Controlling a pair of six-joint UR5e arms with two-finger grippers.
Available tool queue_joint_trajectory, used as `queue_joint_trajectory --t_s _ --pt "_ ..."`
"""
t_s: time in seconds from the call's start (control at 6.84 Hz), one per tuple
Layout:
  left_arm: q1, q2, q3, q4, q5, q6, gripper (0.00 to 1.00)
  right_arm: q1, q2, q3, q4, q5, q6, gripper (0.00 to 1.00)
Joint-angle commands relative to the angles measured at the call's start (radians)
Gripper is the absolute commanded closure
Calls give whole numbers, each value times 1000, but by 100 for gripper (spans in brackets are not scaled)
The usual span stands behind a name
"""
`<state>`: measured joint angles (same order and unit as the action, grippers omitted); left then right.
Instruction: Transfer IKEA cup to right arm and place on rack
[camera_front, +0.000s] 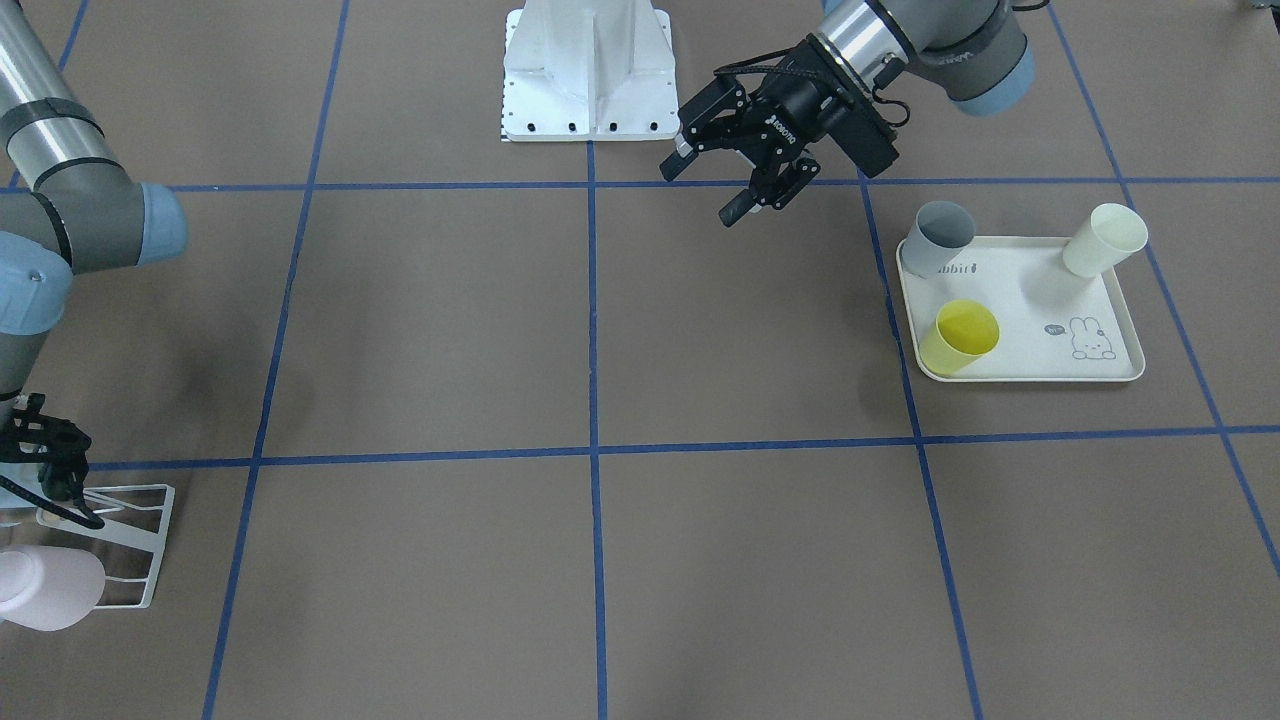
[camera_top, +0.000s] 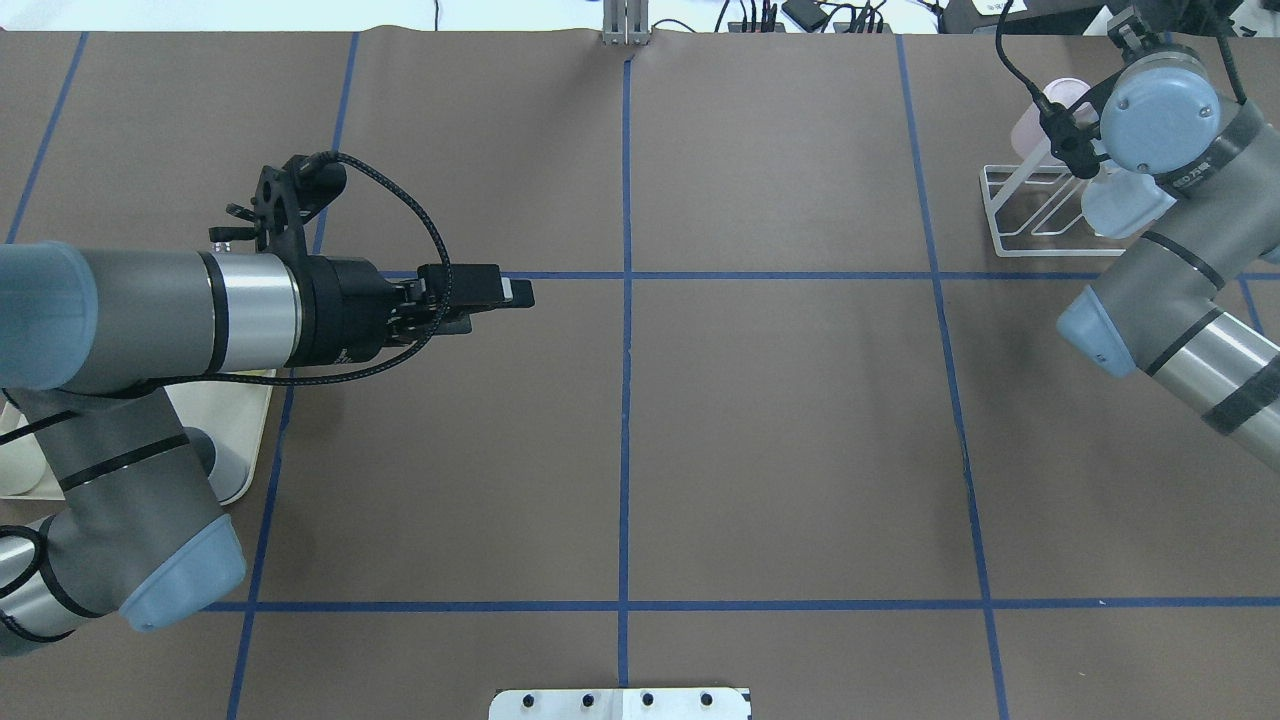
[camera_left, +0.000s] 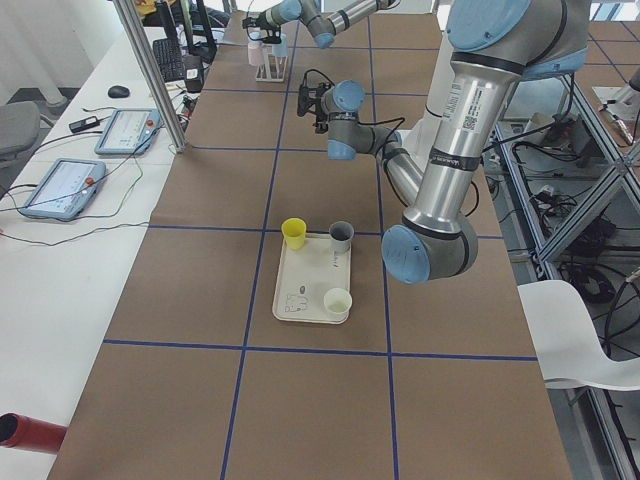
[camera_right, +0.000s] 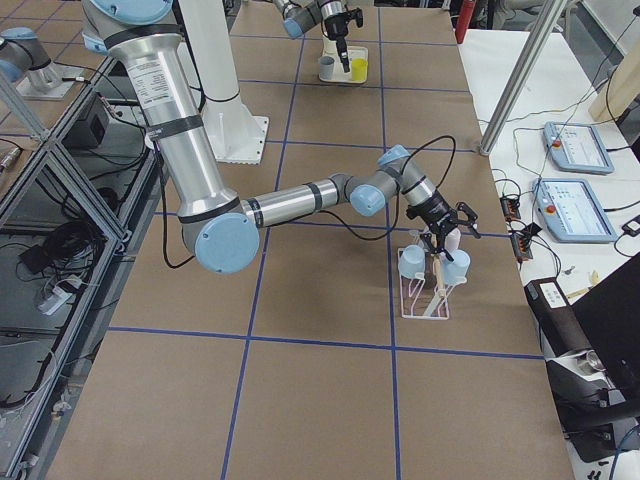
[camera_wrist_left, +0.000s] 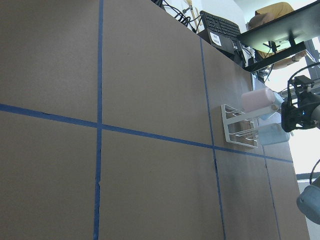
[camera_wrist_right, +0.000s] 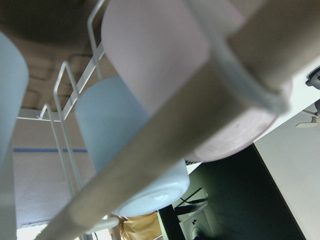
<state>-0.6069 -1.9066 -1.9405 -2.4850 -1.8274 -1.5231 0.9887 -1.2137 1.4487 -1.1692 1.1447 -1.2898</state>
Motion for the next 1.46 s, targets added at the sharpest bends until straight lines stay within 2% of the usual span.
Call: queue_joint_trajectory --t_s 0.0,0.15,0.29,0.44,0.58,0.73,0.88,1.17,1.32 --pt "-1 0 0 0 5 0 0 5 19 60 -10 9 6 1" --pt "-2 1 -3 0 2 4 0 10 20 111 -13 57 95 1" --pt "-4 36 -32 2 -10 9 0 10 16 149 -14 152 254 1" --pt "-17 129 -95 6 -47 147 0 8 -1 218 -17 170 385 1" --pt "-101 241 -144 20 -126 322 0 7 -19 270 -21 232 534 1" --pt "-210 295 -146 35 -210 431 0 -4 -38 313 -20 287 699 1" --pt "-270 367 -143 35 -233 581 0 -40 -74 359 -8 320 892 0" --pt "-309 414 -80 29 -214 739 0 -178 -99 464 -4 320 1386 0" --pt "-298 409 -34 25 -123 741 0 -253 -87 505 -4 320 1601 0"
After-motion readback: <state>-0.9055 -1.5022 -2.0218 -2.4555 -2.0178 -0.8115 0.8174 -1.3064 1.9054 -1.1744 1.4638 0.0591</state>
